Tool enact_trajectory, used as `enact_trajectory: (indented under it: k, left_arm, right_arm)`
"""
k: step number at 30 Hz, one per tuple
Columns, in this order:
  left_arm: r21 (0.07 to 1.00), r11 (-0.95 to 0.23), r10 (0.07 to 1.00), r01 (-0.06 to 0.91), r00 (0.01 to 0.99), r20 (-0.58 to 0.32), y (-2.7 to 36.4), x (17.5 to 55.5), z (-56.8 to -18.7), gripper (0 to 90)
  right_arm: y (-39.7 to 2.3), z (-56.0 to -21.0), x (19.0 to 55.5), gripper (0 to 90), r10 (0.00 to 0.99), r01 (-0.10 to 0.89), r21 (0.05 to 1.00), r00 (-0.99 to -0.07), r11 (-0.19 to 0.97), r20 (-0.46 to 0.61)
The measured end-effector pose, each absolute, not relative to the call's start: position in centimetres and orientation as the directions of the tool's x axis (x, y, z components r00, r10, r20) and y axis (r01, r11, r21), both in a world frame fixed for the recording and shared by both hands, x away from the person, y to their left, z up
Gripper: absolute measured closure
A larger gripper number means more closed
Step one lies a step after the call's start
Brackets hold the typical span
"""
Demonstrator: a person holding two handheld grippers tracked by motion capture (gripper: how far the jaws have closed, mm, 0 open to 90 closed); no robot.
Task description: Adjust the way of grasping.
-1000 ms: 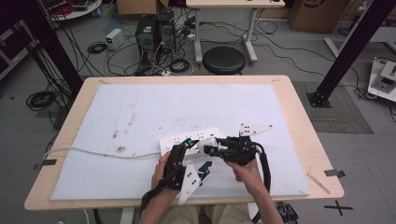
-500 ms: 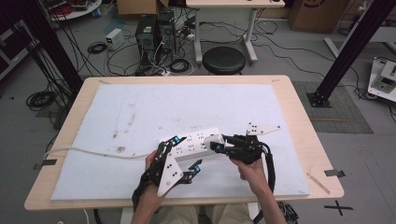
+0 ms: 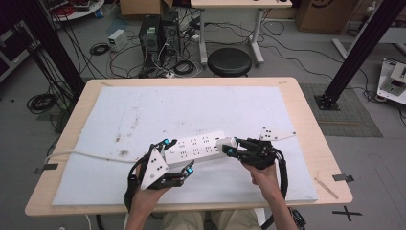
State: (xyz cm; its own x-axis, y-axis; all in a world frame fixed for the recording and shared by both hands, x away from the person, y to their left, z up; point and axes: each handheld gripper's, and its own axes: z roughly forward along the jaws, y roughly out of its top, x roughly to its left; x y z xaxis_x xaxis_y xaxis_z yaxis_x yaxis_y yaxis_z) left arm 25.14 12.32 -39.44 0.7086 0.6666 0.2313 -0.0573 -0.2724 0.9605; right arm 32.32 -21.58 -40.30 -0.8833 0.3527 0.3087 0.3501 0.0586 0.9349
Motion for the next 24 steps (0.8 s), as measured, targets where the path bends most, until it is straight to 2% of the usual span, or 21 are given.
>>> enact_trajectory:
  k: [6, 10, 12, 14, 20, 24]
  left_arm:
    - [0.974, -0.227, 0.688, 0.020, 0.711, 0.146, 14.1, 25.9, -39.9, 20.8]
    - [0.975, -0.209, 0.726, 0.080, 0.681, 0.100, 15.6, 26.4, -40.3, 21.0]
    - [0.976, -0.165, 0.767, 0.142, 0.641, 0.037, 16.9, 26.6, -40.4, 21.0]
    - [0.976, -0.165, 0.767, 0.142, 0.641, 0.037, 16.9, 26.6, -40.4, 21.0]
    - [0.968, -0.086, 0.811, 0.234, 0.581, -0.068, 19.5, 27.0, -40.5, 21.0]
    - [0.967, -0.038, 0.830, 0.252, 0.547, -0.110, 20.8, 26.8, -40.7, 21.0]
  right_arm:
    - [-22.5, -40.6, 32.0, 63.1, 0.401, 0.348, 0.936, -0.867, 0.058, 0.297]
    - [-22.8, -40.6, 32.0, 63.1, 0.409, 0.344, 0.938, -0.864, 0.052, 0.294]
    - [-22.9, -40.6, 31.9, 63.1, 0.413, 0.337, 0.940, -0.863, 0.047, 0.289]
    - [-23.0, -40.5, 31.9, 63.1, 0.413, 0.337, 0.940, -0.863, 0.047, 0.289]
    - [-23.3, -40.5, 31.8, 63.2, 0.421, 0.329, 0.943, -0.862, 0.042, 0.282]
    - [-23.6, -40.5, 31.8, 63.1, 0.410, 0.332, 0.942, -0.867, 0.053, 0.283]
